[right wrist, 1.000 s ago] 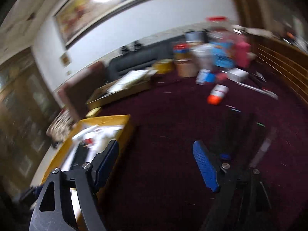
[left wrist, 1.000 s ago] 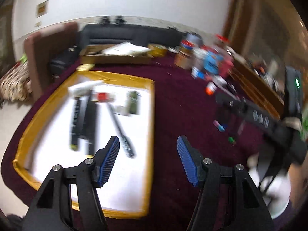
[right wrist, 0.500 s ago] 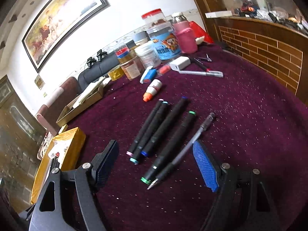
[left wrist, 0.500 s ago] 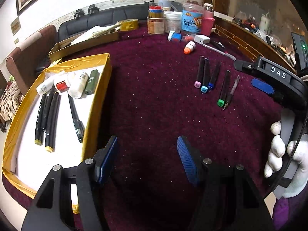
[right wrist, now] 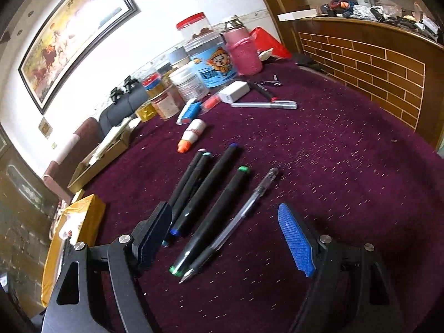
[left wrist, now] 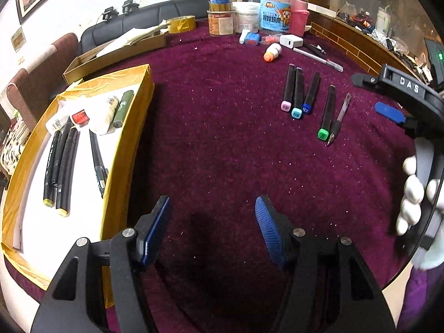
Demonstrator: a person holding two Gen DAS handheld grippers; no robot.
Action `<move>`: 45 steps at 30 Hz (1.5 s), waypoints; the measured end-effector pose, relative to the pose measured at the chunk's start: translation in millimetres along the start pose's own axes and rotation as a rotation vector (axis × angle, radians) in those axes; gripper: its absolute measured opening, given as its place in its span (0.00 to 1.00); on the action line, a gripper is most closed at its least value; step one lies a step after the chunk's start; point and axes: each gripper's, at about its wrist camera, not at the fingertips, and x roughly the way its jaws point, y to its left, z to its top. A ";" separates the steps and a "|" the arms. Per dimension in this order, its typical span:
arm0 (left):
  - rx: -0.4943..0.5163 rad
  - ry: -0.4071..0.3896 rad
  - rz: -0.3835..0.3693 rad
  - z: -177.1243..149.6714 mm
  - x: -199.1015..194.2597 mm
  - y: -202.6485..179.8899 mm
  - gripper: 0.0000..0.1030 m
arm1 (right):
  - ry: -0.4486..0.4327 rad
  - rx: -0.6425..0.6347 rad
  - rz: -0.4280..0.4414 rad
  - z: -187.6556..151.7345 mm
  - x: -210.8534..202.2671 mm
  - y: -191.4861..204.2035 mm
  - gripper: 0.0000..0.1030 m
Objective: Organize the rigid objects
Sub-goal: 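Move both open grippers back toward the loose markers on the carpet, then grasp a pink-capped black marker with the left gripper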
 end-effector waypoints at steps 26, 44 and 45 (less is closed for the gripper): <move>0.045 0.078 -0.045 16.1 29.7 -23.4 0.60 | 0.032 0.167 -0.037 38.4 40.0 -79.2 0.73; 0.037 -0.025 -0.154 134.3 97.4 -60.2 0.59 | 0.049 0.090 -0.041 36.5 45.7 -66.6 0.79; 0.053 -0.022 -0.149 135.8 102.2 -64.9 0.60 | 0.049 0.090 -0.040 36.4 45.7 -66.5 0.79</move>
